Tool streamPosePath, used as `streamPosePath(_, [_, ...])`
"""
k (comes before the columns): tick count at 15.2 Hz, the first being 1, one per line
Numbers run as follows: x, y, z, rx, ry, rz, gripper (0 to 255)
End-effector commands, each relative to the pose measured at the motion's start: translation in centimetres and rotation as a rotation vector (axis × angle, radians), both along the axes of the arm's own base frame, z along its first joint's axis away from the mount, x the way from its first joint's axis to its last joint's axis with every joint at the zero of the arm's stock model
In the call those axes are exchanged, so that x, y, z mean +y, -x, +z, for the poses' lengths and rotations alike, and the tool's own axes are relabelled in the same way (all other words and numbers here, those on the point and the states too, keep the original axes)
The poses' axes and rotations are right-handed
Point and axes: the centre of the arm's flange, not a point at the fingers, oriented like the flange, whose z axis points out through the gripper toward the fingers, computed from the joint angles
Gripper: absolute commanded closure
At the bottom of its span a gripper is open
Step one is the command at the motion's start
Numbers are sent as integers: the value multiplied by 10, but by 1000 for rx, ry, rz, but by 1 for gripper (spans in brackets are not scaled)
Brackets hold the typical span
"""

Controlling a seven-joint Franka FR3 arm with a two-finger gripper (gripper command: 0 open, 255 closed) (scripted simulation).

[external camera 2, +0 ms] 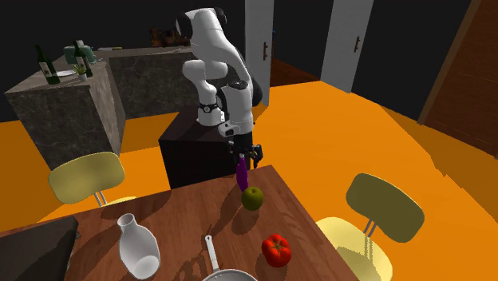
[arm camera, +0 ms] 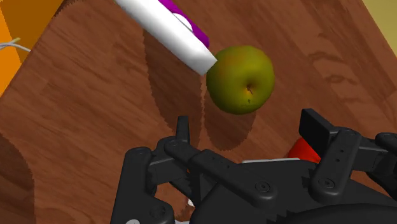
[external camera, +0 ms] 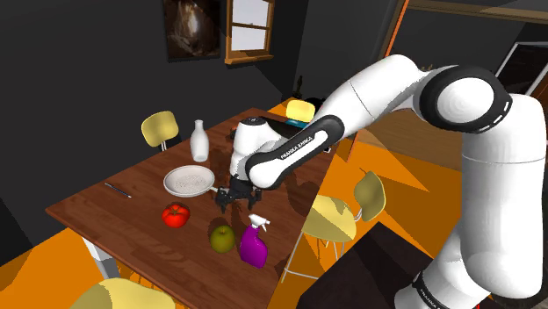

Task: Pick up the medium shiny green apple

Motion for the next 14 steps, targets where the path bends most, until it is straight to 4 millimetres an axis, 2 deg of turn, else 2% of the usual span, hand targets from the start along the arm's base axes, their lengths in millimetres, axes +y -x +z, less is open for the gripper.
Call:
streamPosePath(1, [15, -13, -23, 3, 2, -13, 0])
streamPosePath(4, [34, -32, -53, 9, 5, -31, 0])
streamPosePath(5, [34, -32, -53, 9, 5, -31, 0])
streamPosePath(12, [34, -32, -93, 9, 5, -31, 0])
streamPosePath(14, [34, -32, -93, 9, 5, -31, 0])
